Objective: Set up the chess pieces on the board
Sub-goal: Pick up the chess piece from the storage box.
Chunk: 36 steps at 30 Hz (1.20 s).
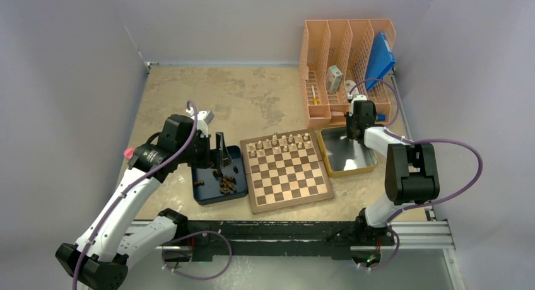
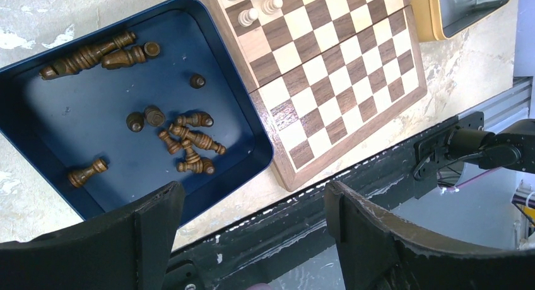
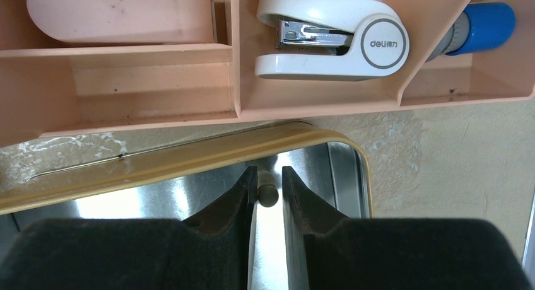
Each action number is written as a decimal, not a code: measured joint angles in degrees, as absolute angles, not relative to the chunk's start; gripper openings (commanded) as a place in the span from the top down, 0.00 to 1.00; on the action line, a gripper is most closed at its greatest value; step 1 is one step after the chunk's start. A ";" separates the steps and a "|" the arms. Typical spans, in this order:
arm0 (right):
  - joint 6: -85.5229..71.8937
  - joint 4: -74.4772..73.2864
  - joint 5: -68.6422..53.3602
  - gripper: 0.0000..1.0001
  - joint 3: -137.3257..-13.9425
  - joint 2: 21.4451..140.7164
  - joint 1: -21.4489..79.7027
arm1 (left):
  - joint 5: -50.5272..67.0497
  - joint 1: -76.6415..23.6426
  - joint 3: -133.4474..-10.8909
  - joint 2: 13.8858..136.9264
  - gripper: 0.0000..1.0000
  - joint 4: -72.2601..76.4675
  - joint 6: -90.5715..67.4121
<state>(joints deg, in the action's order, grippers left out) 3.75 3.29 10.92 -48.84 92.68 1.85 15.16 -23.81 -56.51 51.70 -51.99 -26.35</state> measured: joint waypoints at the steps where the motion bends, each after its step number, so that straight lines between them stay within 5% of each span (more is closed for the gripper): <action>1: 3.75 3.29 10.92 0.79 -48.84 92.68 1.85 | 15.14 -23.81 -56.51 51.70 0.18 -51.99 -26.35; 18: 3.40 0.23 10.96 0.90 -50.78 92.60 2.59 | 14.96 -23.81 -56.51 52.07 0.18 -51.96 -26.37; 36: -4.62 -14.94 14.96 0.89 -62.74 84.82 11.11 | 15.27 -23.81 -56.51 51.09 0.18 -51.05 -26.37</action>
<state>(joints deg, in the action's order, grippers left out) -4.62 -14.94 14.96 -62.74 84.82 11.11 15.27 -23.81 -56.51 51.09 -51.05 -26.37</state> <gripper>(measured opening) 0.145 0.815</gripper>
